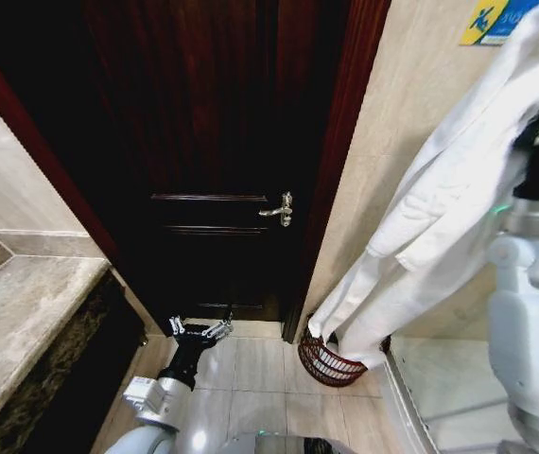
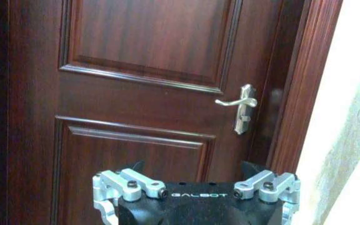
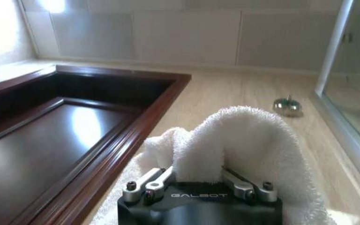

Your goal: Discard the used towel into the hamper.

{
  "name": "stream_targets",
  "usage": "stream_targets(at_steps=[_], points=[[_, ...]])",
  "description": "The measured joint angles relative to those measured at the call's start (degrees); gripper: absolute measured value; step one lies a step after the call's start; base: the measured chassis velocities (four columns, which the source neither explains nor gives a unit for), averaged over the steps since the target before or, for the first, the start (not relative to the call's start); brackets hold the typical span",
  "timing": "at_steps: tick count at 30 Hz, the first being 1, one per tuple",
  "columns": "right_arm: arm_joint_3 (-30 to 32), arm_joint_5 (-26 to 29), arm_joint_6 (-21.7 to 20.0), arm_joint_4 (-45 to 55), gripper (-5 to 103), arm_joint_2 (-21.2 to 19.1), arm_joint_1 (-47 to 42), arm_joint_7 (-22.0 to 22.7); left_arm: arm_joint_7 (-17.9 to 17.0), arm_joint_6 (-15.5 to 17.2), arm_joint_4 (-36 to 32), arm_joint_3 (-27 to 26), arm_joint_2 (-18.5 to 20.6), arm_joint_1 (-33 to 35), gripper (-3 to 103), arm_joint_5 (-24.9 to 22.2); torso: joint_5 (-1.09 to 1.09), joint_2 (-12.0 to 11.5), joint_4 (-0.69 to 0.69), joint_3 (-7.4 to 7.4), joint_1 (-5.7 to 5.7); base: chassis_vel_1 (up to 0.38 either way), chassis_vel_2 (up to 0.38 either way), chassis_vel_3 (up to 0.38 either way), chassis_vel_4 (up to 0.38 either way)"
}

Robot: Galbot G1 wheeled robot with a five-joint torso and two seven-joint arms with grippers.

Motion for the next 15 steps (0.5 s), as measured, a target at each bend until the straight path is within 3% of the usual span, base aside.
stream_targets(at_steps=[15], points=[[2.9, -0.7, 1.5, 3.5, 11, 4.6, -10.5, -0.8, 0.0, 0.0, 0.0, 0.0, 0.0, 0.0, 100, 0.0, -0.01, 0.0, 0.0, 0.0, 0.0, 0.0, 0.0, 0.0, 0.0]])
